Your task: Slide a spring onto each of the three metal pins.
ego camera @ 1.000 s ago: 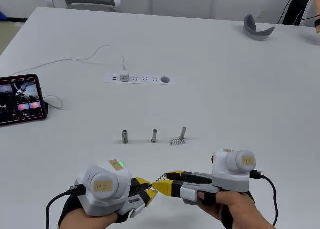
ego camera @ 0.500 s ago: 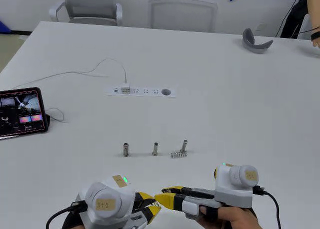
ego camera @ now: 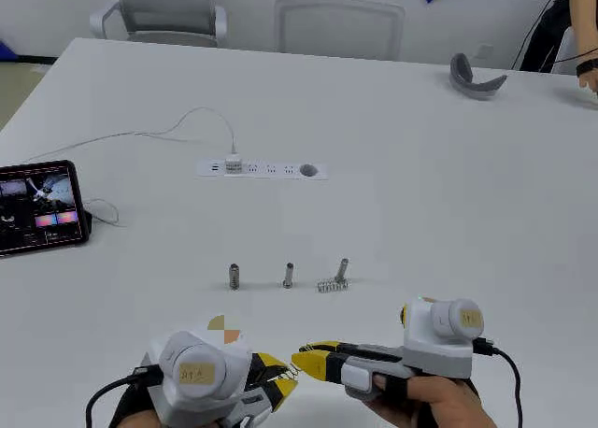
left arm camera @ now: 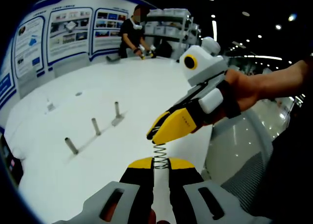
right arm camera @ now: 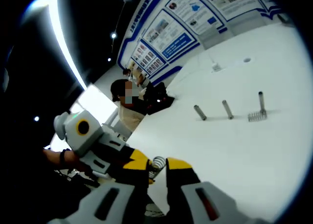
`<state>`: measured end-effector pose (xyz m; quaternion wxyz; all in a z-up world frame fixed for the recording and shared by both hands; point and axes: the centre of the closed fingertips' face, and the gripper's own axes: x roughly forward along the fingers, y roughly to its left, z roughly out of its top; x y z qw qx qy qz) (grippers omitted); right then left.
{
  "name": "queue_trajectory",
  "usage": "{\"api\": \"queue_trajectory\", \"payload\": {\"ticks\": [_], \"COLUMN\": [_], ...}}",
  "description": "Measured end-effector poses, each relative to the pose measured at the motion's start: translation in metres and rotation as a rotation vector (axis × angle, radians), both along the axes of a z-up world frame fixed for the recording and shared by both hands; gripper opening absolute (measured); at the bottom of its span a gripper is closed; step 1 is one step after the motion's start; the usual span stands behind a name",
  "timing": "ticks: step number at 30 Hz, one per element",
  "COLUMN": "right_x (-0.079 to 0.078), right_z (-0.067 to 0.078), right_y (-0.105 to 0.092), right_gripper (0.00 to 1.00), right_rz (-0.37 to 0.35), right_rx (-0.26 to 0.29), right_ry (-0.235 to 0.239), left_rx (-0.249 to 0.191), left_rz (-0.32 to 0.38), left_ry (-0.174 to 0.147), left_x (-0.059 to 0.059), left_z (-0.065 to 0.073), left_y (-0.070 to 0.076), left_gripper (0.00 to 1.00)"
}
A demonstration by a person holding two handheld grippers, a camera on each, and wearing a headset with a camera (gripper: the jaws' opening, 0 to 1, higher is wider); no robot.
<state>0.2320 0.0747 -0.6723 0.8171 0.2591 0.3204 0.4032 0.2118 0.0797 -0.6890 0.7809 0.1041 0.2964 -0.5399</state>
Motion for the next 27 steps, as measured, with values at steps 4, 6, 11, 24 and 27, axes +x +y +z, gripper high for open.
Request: {"api": "queue_trajectory", "payload": {"ticks": [4, 6, 11, 24, 27], "right_x": [-0.002, -0.001, 0.0, -0.005, -0.005], "right_z": [0.005, 0.005, 0.009, 0.016, 0.019], "right_y": [0.001, 0.0, 0.0, 0.002, 0.003], "right_gripper": [0.13, 0.13, 0.12, 0.12, 0.12], "right_rz": [0.007, 0.008, 0.029, 0.246, 0.315], "right_rx": [0.011, 0.009, -0.005, -0.191, -0.239], "right_ry": [-0.007, -0.008, -0.018, -0.104, -0.138], "left_rx": [0.009, 0.01, 0.007, -0.005, -0.008], "left_rz": [-0.018, -0.025, -0.043, -0.107, -0.124], "left_ry": [-0.006, -0.009, -0.013, -0.016, -0.024], "left_x": [0.0, 0.001, 0.003, 0.004, 0.006], "left_z": [0.0, 0.001, 0.002, 0.004, 0.007], "left_y": [0.0, 0.0, -0.002, -0.008, -0.01], "left_gripper": [0.1, 0.1, 0.1, 0.1, 0.1]}}
